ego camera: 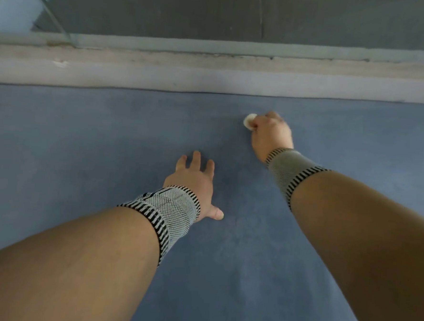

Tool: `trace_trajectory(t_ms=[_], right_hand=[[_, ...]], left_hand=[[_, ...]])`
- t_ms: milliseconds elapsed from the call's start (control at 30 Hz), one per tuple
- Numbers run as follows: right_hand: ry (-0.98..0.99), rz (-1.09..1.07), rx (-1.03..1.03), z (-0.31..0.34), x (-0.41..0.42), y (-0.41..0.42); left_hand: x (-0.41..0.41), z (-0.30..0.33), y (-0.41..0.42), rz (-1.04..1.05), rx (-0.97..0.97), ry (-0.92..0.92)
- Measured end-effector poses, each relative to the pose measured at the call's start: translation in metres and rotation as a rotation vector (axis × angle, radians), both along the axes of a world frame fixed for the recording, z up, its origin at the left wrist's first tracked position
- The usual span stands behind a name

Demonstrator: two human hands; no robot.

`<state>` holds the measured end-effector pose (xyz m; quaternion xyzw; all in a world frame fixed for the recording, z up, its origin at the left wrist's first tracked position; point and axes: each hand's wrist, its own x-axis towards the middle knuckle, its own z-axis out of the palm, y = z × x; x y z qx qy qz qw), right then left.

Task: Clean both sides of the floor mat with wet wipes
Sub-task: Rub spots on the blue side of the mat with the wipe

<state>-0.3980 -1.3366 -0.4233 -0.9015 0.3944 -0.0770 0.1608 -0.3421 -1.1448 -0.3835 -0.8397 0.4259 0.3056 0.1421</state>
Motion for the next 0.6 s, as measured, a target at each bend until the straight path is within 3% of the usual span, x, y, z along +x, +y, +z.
trace_trajectory(t_ms=[167,367,533,600], right_hand=[[0.214,-0.542,-0.047,0.003,-0.030,-0.078],[0.104,-0.072,-0.041,0.003,0.044,-0.034],[0.145,-0.384,-0.086,0.005,0.008,-0.060],[0.093,-0.332,-0.013,0.009,0.020,-0.043]], left_hand=[[0.000,-0.002,0.000,-0.007,-0.025,-0.001],[0.001,-0.004,0.001,-0.001,-0.027,-0.001],[0.002,-0.006,0.003,-0.006,-0.044,0.000],[0.003,-0.007,0.004,-0.005,-0.053,0.001]])
